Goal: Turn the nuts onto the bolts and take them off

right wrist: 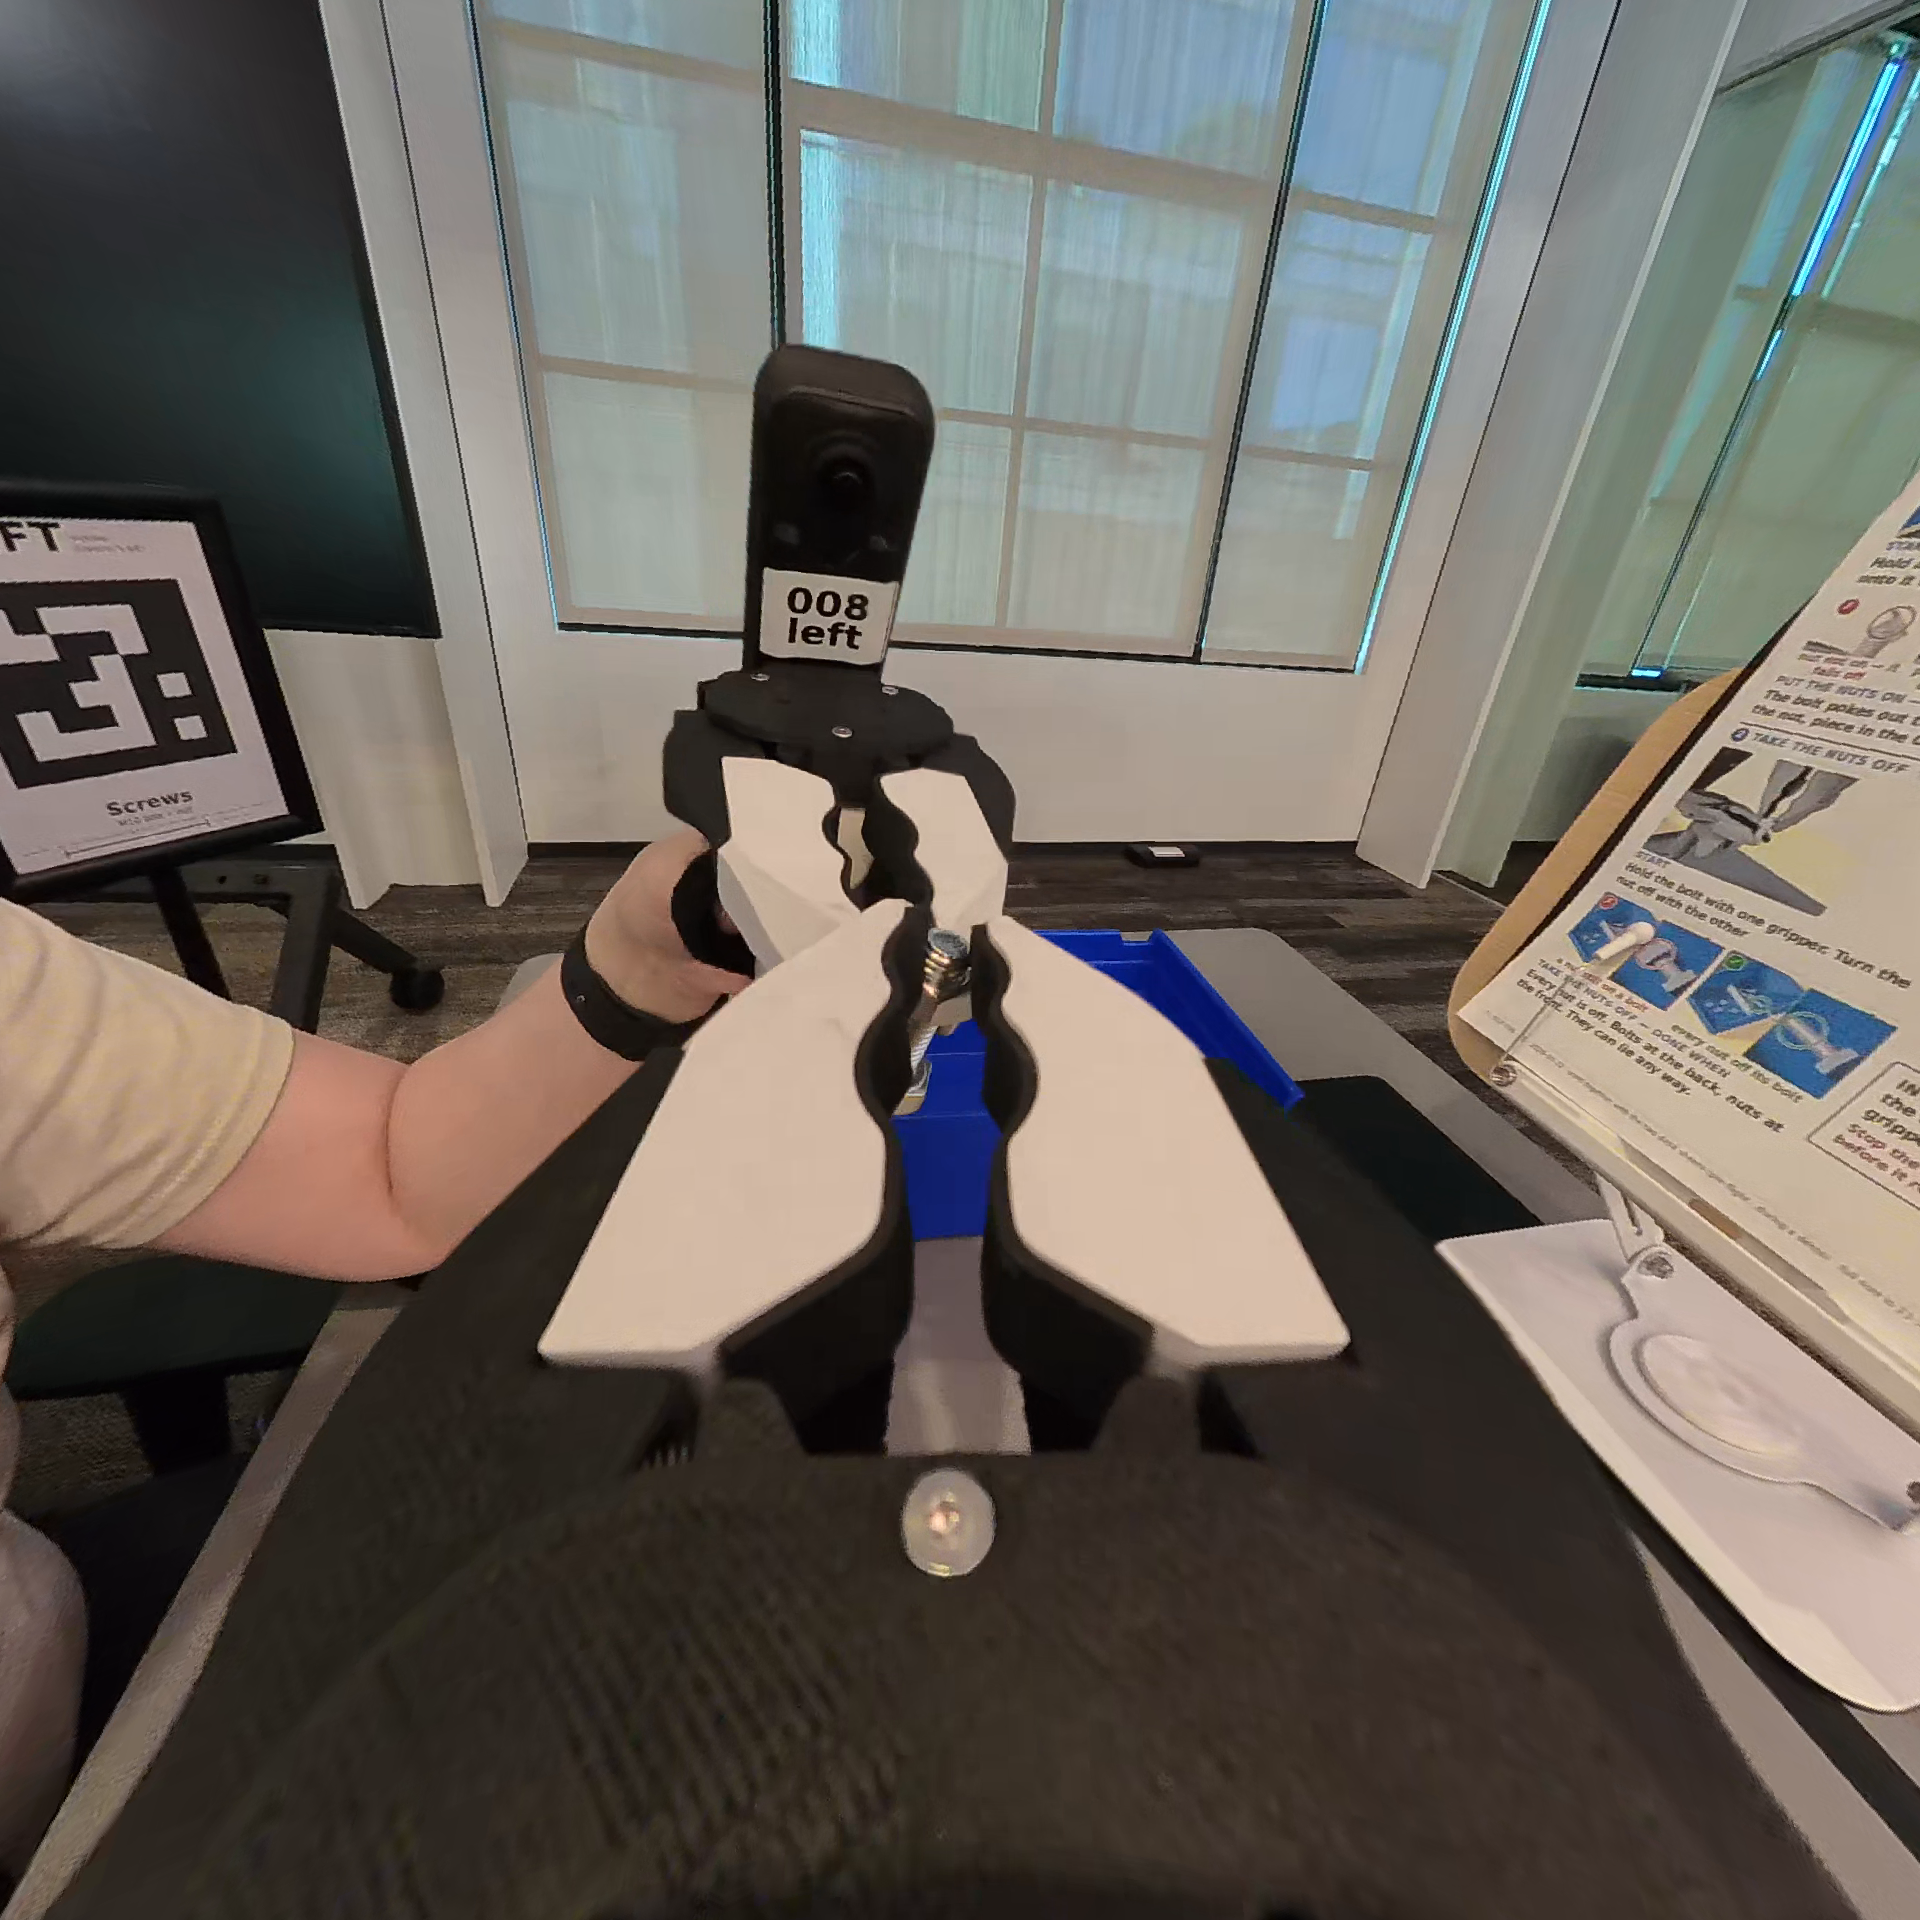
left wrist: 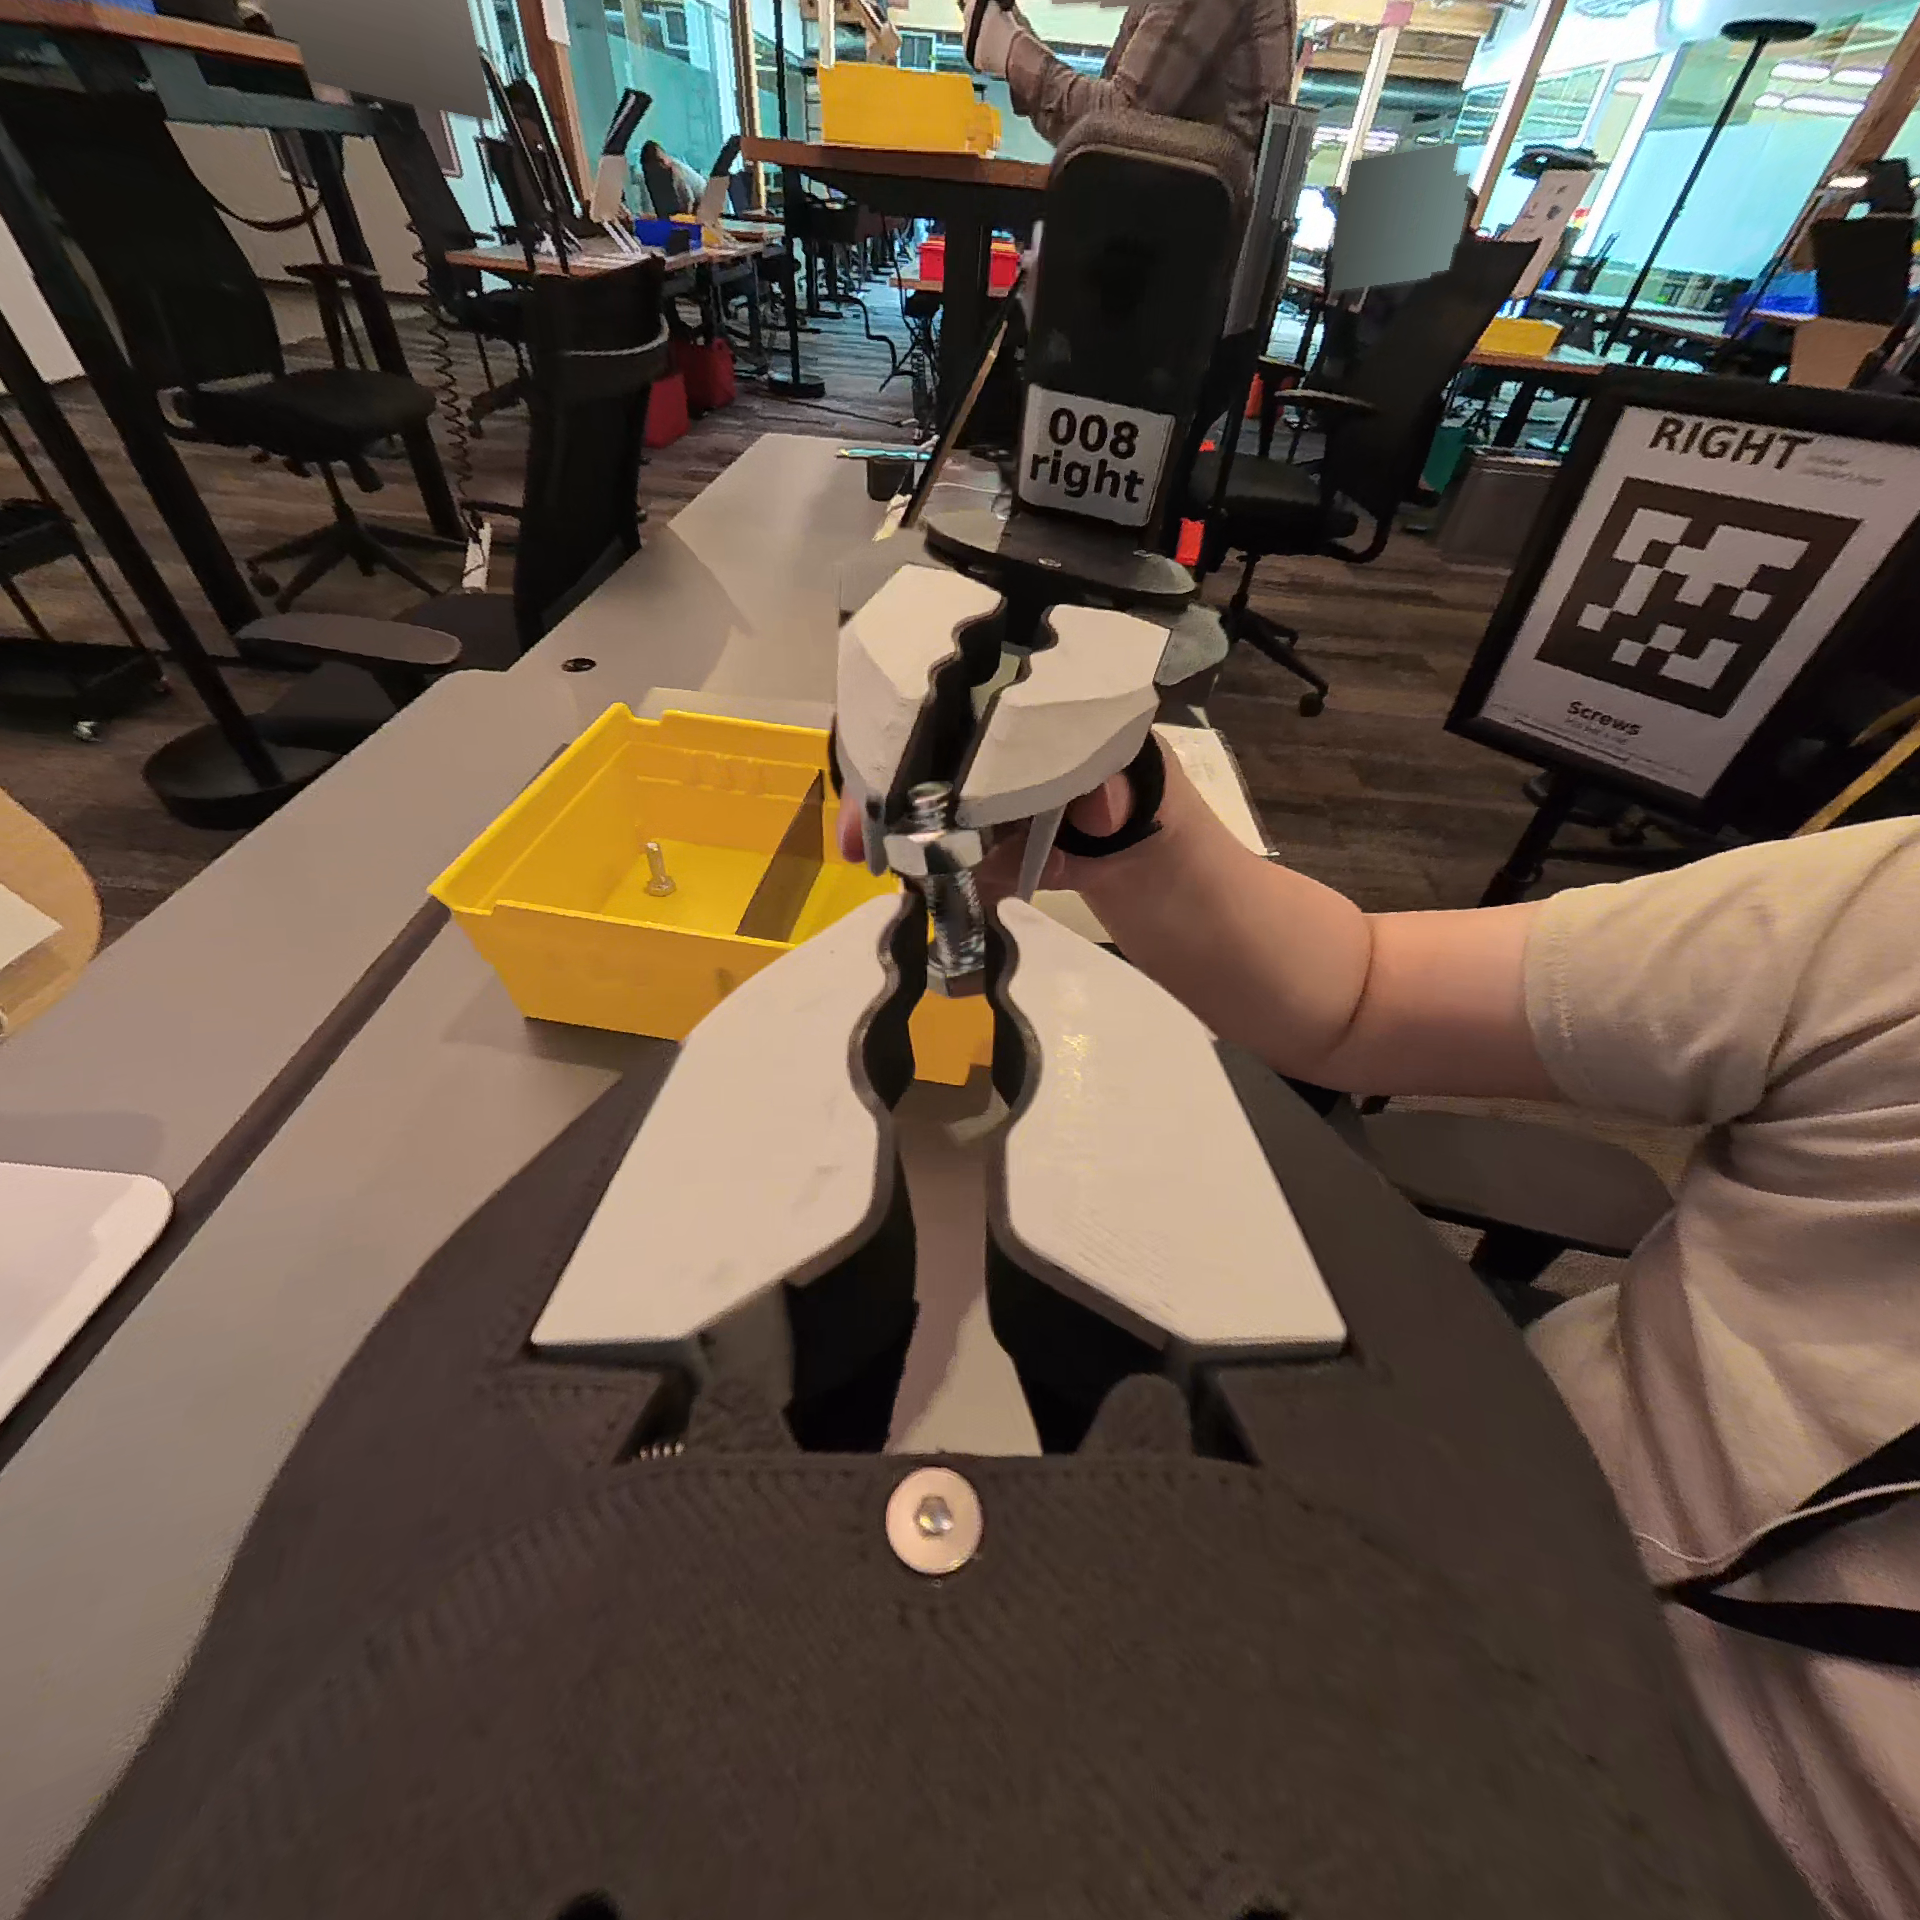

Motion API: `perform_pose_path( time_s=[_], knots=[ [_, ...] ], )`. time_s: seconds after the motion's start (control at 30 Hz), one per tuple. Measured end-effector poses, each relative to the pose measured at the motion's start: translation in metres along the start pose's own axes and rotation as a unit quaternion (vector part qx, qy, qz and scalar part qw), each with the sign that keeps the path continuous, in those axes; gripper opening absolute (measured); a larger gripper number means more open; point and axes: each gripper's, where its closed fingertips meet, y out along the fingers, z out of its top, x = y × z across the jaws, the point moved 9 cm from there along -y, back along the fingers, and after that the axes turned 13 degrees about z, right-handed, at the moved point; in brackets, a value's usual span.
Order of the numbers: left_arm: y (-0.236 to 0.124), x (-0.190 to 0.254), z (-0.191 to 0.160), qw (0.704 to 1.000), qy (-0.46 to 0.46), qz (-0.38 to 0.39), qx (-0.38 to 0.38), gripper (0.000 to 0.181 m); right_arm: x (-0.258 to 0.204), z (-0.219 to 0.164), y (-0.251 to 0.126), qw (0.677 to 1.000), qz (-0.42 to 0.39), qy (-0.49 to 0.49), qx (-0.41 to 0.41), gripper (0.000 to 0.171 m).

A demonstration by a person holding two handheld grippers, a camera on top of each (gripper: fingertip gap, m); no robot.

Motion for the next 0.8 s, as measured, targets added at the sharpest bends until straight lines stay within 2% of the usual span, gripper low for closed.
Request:
perform_pose_path(
  time_s=[0.2,0.43,0.5,0.53,0.7,0.77,0.8],
  knots=[
    [0.01,-0.005,-0.01,0.997,-0.05,-0.042,-0.043,0.042,0.0,0.003,-0.004,1.0,-0.01,-0.014,0.0,0.009],
    [0.022,-0.003,-0.014,0.987,-0.093,-0.128,-0.025,0.032,-0.006,0.005,-0.003,0.998,-0.005,-0.065,-0.018,0.009],
    [0.023,-0.003,-0.016,0.988,-0.076,-0.131,-0.019,0.019,-0.008,0.006,-0.002,0.998,0.014,-0.068,-0.012,0.009],
    [0.024,-0.003,-0.017,0.989,-0.068,-0.131,-0.015,0.018,-0.009,0.006,-0.002,0.997,0.017,-0.069,-0.013,0.009],
    [0.024,-0.006,-0.014,0.995,-0.044,-0.093,0.003,0.018,-0.007,0.008,-0.007,0.996,-0.015,-0.086,-0.001,0.01],
    [0.019,-0.009,-0.01,0.999,-0.019,-0.029,0.009,0.018,-0.007,0.013,-0.011,0.994,-0.049,-0.101,0.018,0.028],
    [0.017,-0.011,-0.009,1.0,0.001,0.016,0.012,0.018,-0.007,0.015,-0.013,0.992,-0.063,-0.104,0.021,0.029]
  ],
)
